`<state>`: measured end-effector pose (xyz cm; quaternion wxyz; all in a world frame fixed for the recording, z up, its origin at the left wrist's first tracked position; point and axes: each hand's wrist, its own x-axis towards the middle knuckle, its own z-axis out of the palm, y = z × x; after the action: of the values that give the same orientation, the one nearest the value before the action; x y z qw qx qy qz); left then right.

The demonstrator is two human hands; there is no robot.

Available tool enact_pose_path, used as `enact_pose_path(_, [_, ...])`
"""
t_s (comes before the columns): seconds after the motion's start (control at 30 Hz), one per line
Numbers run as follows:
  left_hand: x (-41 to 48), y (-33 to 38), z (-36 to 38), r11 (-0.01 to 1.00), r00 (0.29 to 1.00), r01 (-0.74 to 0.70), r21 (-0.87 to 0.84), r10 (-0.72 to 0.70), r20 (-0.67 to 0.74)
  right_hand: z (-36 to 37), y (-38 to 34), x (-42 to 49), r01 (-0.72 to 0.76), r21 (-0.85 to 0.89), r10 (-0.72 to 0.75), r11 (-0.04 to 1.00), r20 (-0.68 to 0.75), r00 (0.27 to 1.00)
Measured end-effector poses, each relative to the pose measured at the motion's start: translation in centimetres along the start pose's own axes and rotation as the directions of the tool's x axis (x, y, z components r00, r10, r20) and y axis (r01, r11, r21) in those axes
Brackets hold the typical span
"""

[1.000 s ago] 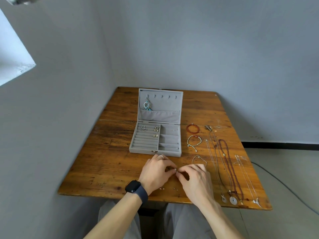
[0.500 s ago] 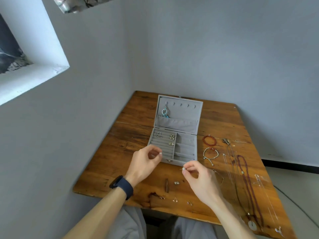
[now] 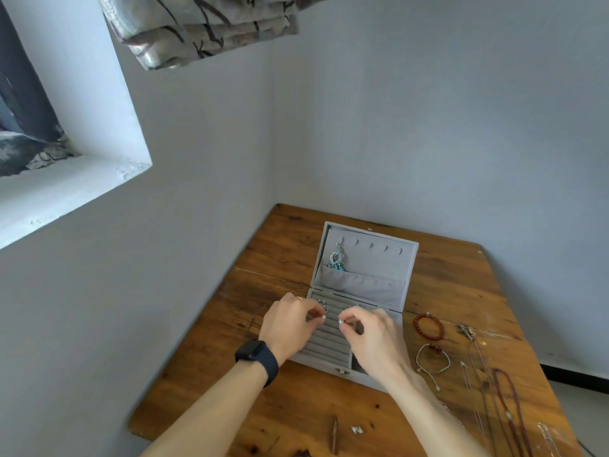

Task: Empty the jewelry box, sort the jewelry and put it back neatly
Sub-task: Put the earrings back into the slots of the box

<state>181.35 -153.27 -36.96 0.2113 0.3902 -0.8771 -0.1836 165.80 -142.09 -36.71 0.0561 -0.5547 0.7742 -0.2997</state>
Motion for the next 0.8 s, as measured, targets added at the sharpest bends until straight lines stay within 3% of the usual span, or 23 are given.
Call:
enact_pose_path(0.33, [1.0,-0.7,1.4,0.995,0.999,-0.035,0.099,0.035,0.002,1.8,-0.3,1.9,0.031,-0.152,-0.024,0.988,0.046,0.999])
enact_pose_path(0.8, [1.2,-0.4,1.4,0.993,0.998,-0.038,0.109,0.032,0.054,2.4,-0.6,2.6,0.027,-0.174,-0.024,0.984,0.018,1.0])
